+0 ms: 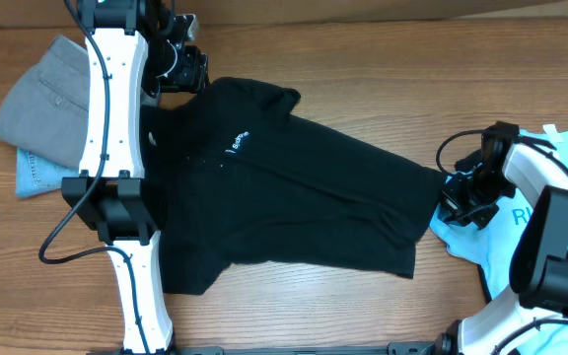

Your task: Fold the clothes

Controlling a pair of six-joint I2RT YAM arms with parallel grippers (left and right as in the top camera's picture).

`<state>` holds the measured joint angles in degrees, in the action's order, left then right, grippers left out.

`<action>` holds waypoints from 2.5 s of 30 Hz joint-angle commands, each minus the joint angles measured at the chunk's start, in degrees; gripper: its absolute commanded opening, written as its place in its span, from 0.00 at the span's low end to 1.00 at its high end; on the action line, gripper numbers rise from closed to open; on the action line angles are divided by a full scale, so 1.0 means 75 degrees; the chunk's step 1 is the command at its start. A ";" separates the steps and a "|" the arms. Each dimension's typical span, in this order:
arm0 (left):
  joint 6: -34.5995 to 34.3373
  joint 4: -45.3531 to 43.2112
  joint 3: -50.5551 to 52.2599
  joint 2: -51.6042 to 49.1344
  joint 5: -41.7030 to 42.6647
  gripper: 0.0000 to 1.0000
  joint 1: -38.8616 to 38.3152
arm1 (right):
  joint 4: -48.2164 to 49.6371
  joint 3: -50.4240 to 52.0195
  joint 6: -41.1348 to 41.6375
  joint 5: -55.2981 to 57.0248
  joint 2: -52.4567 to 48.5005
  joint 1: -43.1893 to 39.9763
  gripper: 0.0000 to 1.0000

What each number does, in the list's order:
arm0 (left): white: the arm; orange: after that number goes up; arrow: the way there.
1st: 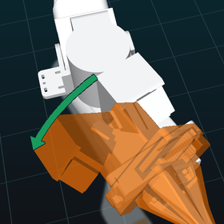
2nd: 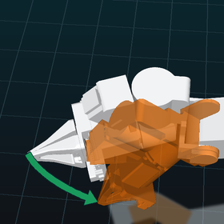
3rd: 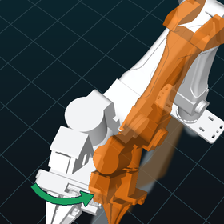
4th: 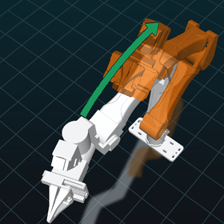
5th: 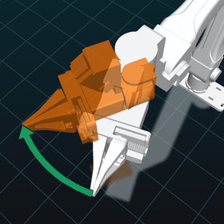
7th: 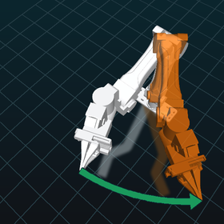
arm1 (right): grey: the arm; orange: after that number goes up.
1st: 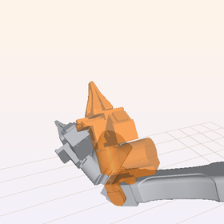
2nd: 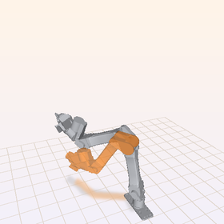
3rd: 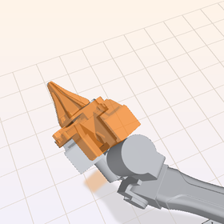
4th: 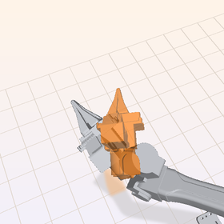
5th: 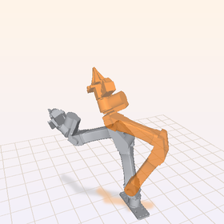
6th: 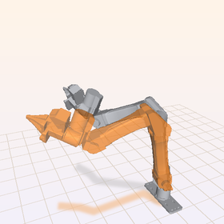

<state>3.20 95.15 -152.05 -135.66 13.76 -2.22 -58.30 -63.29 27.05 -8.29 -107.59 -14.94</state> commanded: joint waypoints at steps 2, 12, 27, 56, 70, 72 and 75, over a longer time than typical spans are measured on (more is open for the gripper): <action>0.0146 0.0023 -0.0143 0.0207 0.0090 0.64 0.0006 | 0.0568 0.0312 0.1072 0.1635 -0.0347 -0.0493 0.09; 0.0146 0.0073 -0.0143 0.0207 0.0090 0.64 0.0003 | 0.0452 -0.0408 0.0729 0.0679 -0.0230 -0.2063 0.08; 0.0149 0.0163 -0.0143 0.0207 0.0087 0.68 0.0006 | 0.0026 -0.1320 -0.1102 -0.0930 0.1751 -0.0621 0.70; 0.0149 0.0198 -0.0143 0.0207 0.0090 0.71 0.0006 | 0.2136 -0.0560 -0.1883 -0.0455 -0.0262 0.0420 0.65; 0.0152 0.0201 -0.0143 0.0207 0.0087 0.71 0.0006 | 0.1676 -0.0618 -0.2069 -0.1072 -0.0440 0.0434 0.10; 0.0154 0.0198 -0.0143 0.0207 0.0087 0.71 0.0006 | 0.1708 -0.0822 -0.2069 -0.1084 -0.0391 0.0434 0.04; 0.0152 0.0187 -0.0143 0.0207 0.0087 0.72 0.0006 | 0.1789 -0.1399 -0.1979 -0.1096 -0.0315 0.0425 0.04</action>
<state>3.38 96.62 -152.05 -135.66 13.76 -2.22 -45.93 -69.17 11.94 -15.49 -110.28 -11.97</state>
